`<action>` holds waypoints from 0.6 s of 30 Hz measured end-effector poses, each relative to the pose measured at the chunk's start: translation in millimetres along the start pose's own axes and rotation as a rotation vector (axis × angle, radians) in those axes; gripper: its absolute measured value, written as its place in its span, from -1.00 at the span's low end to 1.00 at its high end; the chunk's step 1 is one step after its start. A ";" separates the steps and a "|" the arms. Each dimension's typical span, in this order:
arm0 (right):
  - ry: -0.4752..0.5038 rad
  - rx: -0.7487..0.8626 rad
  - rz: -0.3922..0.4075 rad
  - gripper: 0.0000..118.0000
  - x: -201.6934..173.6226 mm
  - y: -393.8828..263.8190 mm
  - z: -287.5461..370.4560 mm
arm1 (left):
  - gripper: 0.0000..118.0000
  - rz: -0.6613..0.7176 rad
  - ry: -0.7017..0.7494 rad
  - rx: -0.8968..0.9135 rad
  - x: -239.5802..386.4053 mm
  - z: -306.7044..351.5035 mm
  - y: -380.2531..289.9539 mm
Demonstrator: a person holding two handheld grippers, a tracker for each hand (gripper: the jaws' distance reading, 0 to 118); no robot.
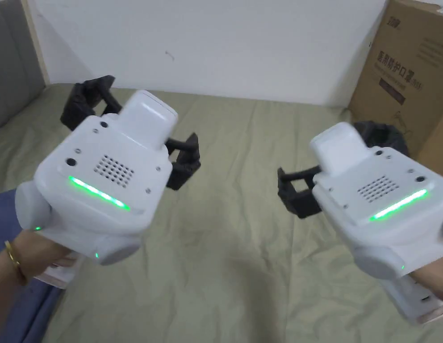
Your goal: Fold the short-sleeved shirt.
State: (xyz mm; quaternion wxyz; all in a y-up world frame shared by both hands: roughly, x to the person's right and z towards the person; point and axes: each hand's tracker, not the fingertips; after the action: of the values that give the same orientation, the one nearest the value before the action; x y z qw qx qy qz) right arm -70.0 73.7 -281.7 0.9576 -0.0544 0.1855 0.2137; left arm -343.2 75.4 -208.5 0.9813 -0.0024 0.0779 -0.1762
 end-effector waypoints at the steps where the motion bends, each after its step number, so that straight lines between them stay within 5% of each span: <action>1: -0.030 0.023 -0.139 1.00 3.6 -1.3 2.3 | 1.00 0.062 0.031 -0.004 -0.3 0.1 -1.4; 5: -0.166 0.060 -0.444 1.00 4.3 -14.7 6.4 | 1.00 0.223 0.127 -0.028 6.5 -0.4 -20.0; 8: -0.122 0.018 -0.545 1.00 1.6 -28.0 4.8 | 1.00 0.322 0.117 -0.086 9.5 1.6 -33.0; 18: -0.102 -0.014 -0.434 1.00 -16.8 -39.9 6.8 | 1.00 0.322 0.094 -0.143 33.0 9.6 -57.7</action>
State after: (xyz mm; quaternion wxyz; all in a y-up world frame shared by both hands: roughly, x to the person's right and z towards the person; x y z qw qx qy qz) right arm -64.7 32.5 -268.0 0.9888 -0.0889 0.1195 0.0064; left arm -331.1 9.5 -202.2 0.9894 -0.0515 0.1355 -0.0106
